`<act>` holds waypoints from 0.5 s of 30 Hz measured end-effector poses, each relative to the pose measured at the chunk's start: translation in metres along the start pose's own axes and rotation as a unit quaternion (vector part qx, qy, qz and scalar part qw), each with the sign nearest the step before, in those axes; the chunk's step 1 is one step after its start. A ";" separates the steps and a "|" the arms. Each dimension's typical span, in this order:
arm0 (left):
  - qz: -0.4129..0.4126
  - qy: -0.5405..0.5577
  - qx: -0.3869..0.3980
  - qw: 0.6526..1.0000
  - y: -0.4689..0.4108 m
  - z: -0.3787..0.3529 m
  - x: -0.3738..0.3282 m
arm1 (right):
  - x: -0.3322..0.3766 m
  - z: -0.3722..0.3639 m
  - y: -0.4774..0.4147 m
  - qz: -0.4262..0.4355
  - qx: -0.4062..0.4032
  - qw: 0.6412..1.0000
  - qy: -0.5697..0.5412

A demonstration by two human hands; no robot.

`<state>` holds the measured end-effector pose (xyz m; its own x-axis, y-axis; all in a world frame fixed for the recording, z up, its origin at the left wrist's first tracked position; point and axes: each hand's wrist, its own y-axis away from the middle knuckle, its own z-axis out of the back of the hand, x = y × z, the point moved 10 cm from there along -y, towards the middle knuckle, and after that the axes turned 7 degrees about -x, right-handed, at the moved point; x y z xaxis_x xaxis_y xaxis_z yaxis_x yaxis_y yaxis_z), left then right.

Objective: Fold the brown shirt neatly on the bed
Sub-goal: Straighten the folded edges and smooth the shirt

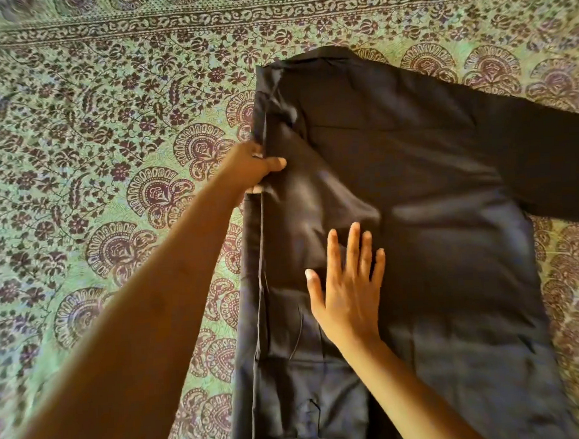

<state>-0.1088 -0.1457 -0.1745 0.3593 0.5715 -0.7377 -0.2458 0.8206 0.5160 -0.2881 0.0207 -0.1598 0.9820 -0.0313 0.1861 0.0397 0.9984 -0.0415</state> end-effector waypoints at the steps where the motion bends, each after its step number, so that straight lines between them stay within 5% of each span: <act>1: 0.008 -0.023 0.014 1.000 0.012 -0.004 0.009 | -0.008 0.001 0.008 -0.030 0.007 1.000 -0.002; 7: 0.043 0.004 0.041 0.998 0.098 -0.012 0.071 | -0.031 0.035 0.058 -0.106 -0.023 0.982 -0.153; 11: 0.076 0.086 -0.046 0.992 0.153 0.001 0.106 | -0.056 0.031 0.112 -0.272 0.012 0.899 -0.343; 15: 0.062 0.045 -0.023 0.997 0.209 0.003 0.133 | -0.068 0.026 0.173 -0.353 0.042 0.830 -0.429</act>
<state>-0.1096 0.1020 -0.1637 0.2414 0.6648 -0.7070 -0.3258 0.7418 0.5862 -0.3526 0.1969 -0.1538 0.2255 -0.6012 0.7666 0.5017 0.7462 0.4376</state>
